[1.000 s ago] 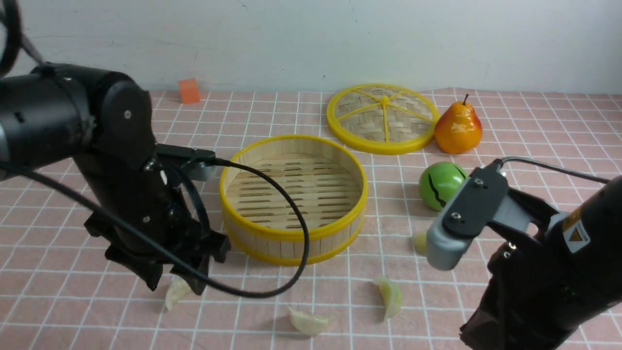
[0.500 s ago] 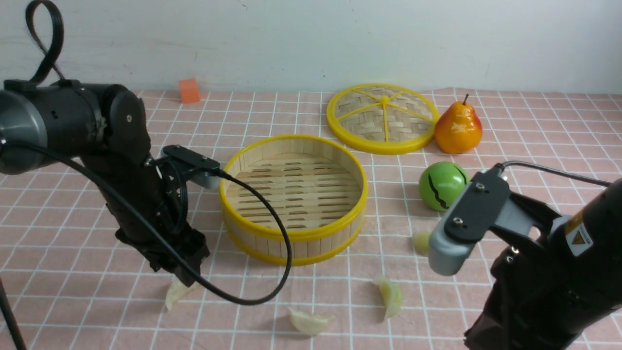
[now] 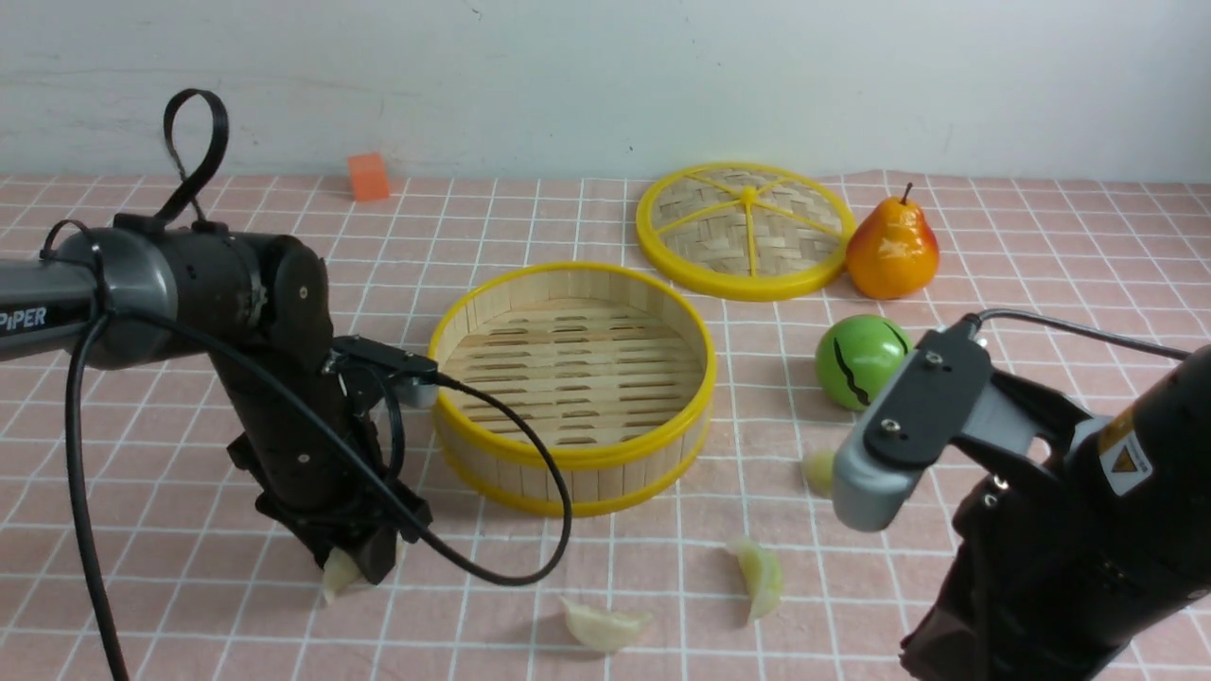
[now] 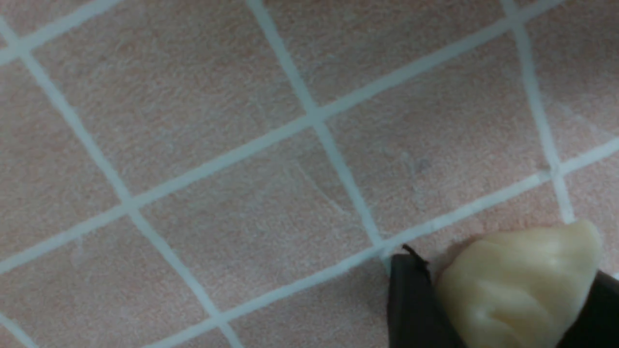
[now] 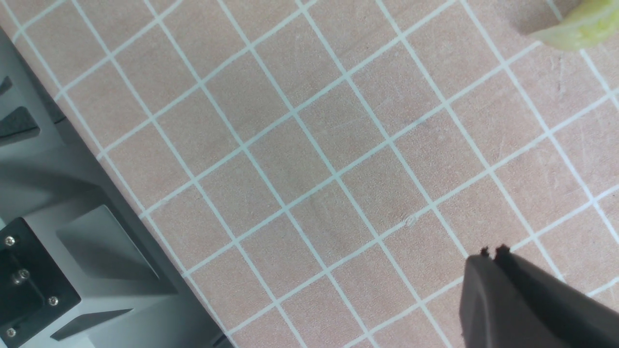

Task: Put the dumplings into the steamer on the table with the pink tablecloth.
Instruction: 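Reach for and grasp a dumpling on the table with the left gripper, then place the dumpling into the bamboo steamer basket with the left gripper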

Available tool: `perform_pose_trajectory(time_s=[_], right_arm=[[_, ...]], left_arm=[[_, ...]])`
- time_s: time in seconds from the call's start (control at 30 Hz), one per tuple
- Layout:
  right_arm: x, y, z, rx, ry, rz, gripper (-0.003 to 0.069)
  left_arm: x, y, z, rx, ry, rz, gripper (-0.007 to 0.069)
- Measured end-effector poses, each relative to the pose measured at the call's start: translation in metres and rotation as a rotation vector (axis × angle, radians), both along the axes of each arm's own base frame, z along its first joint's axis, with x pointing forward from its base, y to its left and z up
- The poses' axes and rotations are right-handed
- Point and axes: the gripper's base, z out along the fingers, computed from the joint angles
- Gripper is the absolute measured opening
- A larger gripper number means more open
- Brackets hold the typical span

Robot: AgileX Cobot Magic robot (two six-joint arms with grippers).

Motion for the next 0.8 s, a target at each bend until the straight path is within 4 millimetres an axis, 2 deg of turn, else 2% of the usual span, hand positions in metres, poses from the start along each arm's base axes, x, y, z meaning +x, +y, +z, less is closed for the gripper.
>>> perform_pose_trajectory(time_s=[0.1,0.23,0.33,0.37,0.4,0.43,0.53,0.57,0.6,0.67,0.73,0.8], right_arm=[[0.001,0.000,0.000,0.005,-0.010,-0.003,0.0014],[0.002,0.001,0.001,0.011,-0.020,-0.006,0.0017],[0.002,0.001,0.001,0.016,-0.016,-0.007,0.0020],[0.002,0.001,0.001,0.018,-0.015,-0.008,0.0020],[0.000,0.002,0.001,0.029,-0.001,-0.012,0.0022],[0.000,0.002,0.002,0.032,-0.001,-0.012,0.0023],[-0.006,0.002,0.007,0.070,0.010,-0.017,0.0028],[-0.006,0.002,0.008,0.073,0.010,-0.018,0.0028],[-0.008,0.001,0.011,0.079,0.002,-0.017,0.0031],[-0.012,-0.002,0.015,0.090,-0.009,-0.015,0.0032],[-0.015,-0.004,0.018,0.095,-0.015,-0.012,0.0031],[-0.020,-0.007,0.022,0.100,-0.021,-0.007,0.0031]], left_arm=[[0.000,0.001,0.000,0.003,0.003,0.025,0.0198],[-0.003,0.000,0.010,-0.017,0.003,0.044,0.0200],[-0.007,-0.004,0.035,-0.083,-0.044,0.073,0.0200],[-0.007,-0.004,0.038,-0.090,-0.050,0.076,0.0200],[-0.007,-0.012,0.061,-0.153,-0.086,0.088,0.0200],[-0.007,-0.014,0.065,-0.165,-0.093,0.091,0.0200],[-0.004,-0.046,0.113,-0.249,-0.172,0.058,0.0200],[-0.005,-0.051,0.115,-0.252,-0.174,0.048,0.0200],[-0.004,-0.067,0.129,-0.252,-0.208,0.025,0.0200],[0.002,-0.093,0.145,-0.239,-0.258,0.017,0.0200],[0.011,-0.107,0.149,-0.219,-0.289,0.034,0.0200],[0.028,-0.123,0.142,-0.187,-0.293,0.070,0.0200]])
